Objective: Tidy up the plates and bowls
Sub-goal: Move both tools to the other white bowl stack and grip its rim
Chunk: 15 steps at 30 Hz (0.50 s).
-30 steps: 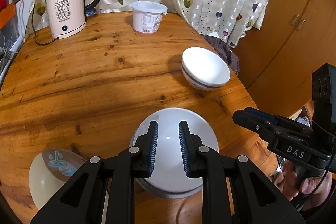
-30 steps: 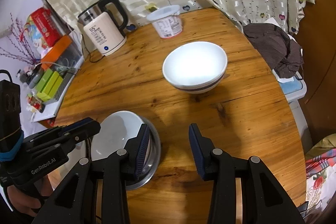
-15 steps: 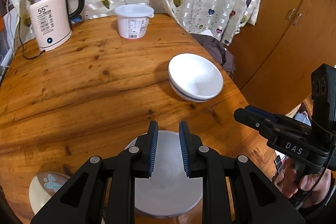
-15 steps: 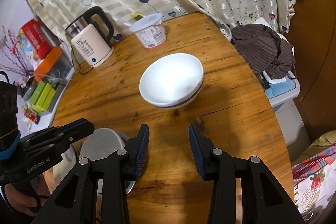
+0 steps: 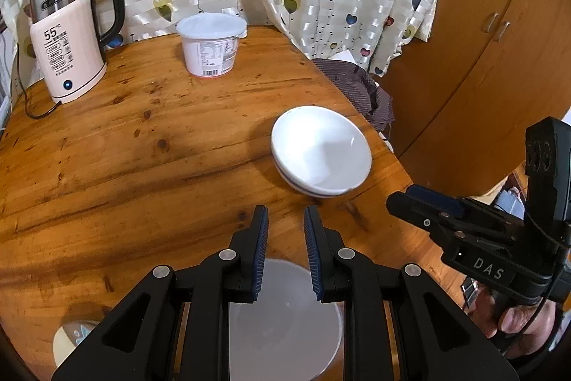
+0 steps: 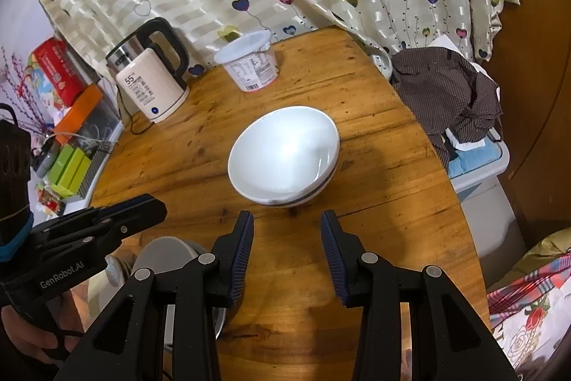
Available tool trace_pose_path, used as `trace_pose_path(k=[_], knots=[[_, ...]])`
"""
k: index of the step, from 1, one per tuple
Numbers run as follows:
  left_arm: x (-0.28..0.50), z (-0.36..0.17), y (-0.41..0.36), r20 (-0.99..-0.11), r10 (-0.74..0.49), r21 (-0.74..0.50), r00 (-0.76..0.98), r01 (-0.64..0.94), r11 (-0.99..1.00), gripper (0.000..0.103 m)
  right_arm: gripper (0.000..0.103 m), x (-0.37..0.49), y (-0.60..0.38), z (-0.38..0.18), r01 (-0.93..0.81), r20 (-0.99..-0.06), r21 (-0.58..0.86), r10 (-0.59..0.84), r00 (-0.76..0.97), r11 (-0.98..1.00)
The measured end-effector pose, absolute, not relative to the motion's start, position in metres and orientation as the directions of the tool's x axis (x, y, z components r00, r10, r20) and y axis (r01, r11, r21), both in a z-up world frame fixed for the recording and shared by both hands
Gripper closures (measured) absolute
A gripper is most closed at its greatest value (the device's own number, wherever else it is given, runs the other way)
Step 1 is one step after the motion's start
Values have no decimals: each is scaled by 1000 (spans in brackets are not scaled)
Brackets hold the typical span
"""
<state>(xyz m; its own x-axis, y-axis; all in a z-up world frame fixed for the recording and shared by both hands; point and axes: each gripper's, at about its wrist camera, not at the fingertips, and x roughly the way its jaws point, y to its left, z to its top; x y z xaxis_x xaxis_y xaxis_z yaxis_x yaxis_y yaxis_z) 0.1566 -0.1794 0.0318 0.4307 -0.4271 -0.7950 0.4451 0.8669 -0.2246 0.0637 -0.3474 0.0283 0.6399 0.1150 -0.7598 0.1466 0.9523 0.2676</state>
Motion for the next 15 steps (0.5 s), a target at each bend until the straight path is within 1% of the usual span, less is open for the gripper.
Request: trace_pose_path(k=[15], knots=[[186,31,-196,-805,-433,-227,405,464,856,81,64,88,-360,26,157,-767,254,100,634,954]])
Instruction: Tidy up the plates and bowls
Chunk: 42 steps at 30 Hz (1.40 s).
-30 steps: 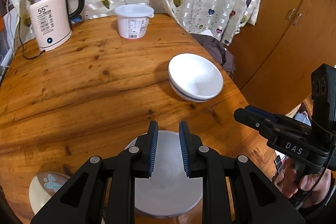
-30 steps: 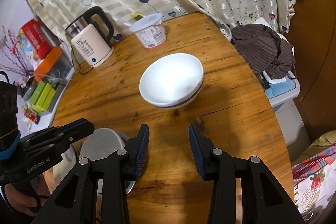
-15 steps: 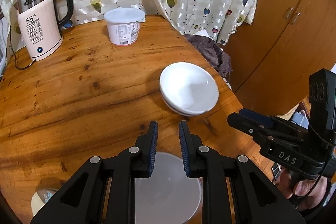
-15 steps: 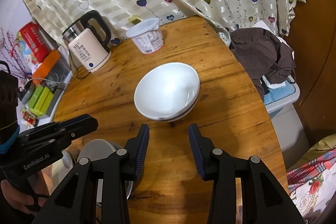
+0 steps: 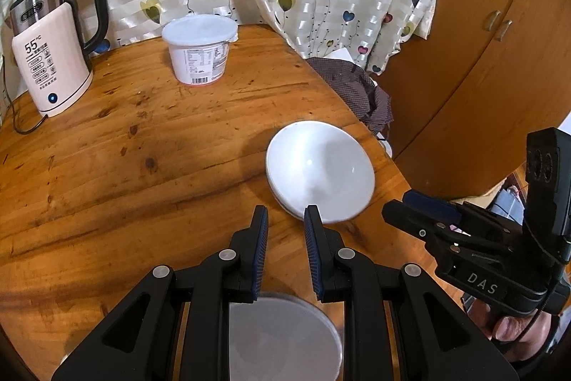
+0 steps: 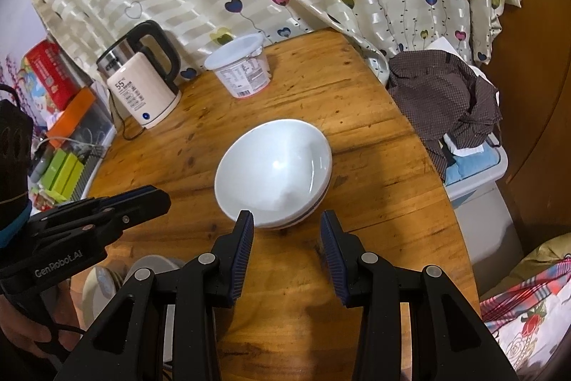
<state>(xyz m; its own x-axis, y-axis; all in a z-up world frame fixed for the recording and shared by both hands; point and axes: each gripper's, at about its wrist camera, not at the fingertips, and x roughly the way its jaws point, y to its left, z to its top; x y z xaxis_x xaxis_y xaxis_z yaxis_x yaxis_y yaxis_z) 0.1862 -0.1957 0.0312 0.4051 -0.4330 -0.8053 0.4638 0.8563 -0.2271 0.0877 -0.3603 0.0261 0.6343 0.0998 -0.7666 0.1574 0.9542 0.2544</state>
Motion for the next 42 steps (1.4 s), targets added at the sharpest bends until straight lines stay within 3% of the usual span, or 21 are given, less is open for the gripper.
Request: trace_pose_path(k=[29,38,42], knots=[[246,-12,-215,-838,-477,-341,267,426,838,80,65,130,-384,-7,234,-806,255,73,588,938],[248,-18,-219,-842,-478,-345,250,432,833,81,77,135,-381,-14,220,-810,258,87,580,941],[248,-18,-221,-845,-472,-335,252,438,834,81,78,136,-379,-13,221,-810,245,73,582,944]])
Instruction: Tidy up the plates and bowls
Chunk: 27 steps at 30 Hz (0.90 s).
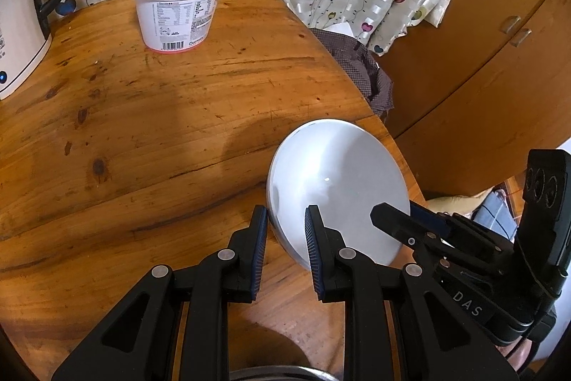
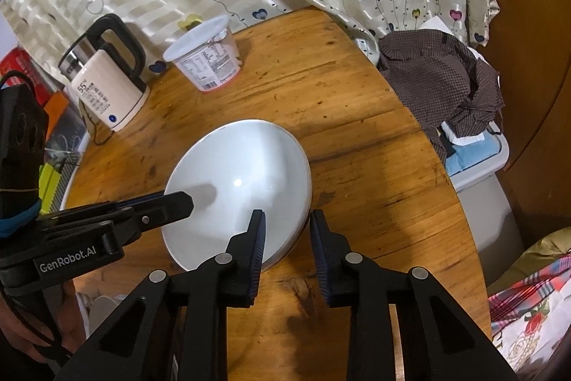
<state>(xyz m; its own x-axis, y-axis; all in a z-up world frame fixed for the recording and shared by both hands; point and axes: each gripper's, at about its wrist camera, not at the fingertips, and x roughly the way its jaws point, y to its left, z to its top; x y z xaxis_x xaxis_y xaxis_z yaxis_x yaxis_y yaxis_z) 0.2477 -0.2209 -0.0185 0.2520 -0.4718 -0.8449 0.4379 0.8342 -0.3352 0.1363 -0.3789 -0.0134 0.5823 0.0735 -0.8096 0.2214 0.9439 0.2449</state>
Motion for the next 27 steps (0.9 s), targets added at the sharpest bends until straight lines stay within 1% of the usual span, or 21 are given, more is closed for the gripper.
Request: trace_pose_path(k=[4,27], knots=[[246,-17,-220,-843,-474,-335,253,441,832,81,81,136,-379,-12,220,-809,246,75,583,944],[228,3,-207,-821,-482,-322,305,449,833,80,81,117,-362,17,190,-774,236,67,629,953]])
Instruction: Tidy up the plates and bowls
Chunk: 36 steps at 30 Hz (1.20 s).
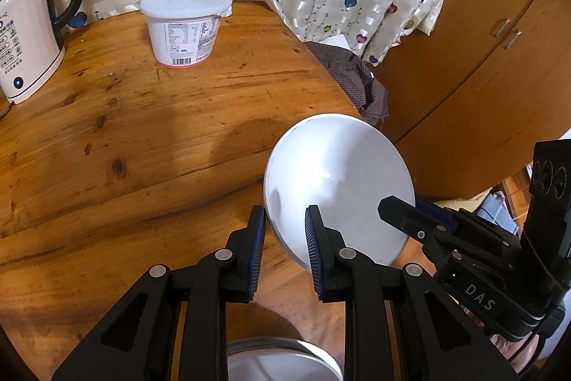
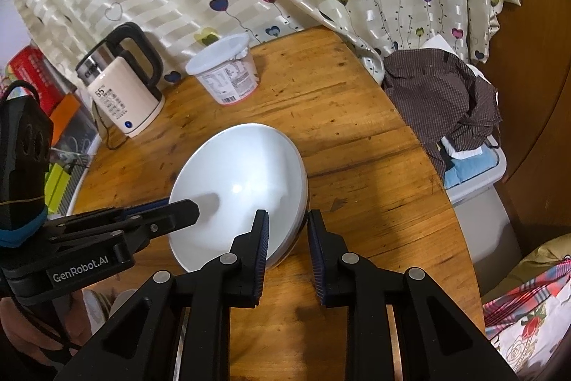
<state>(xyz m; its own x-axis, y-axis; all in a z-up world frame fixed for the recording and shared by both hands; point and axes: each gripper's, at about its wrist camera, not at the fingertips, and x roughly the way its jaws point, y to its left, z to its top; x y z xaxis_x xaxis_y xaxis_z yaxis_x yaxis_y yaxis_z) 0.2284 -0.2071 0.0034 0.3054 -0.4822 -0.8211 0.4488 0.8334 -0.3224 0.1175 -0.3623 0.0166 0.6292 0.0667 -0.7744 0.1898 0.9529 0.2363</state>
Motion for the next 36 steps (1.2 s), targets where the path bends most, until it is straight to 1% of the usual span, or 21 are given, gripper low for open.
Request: trace_pose_path(k=[17,29,36], knots=[[196,33,-183,-784,-499,-323,369,443,836,80,81,93,-335,47,144,-744,228,77,664,963],[160,62,-150,-748,-501,-315,436,431,845,80,81,67,-302,70,87,-718,225,105,688,970],[141,66,-128,-738,-489,-314,465,405,859,80,81,56,-281,74,52,-716,220,125,687,974]])
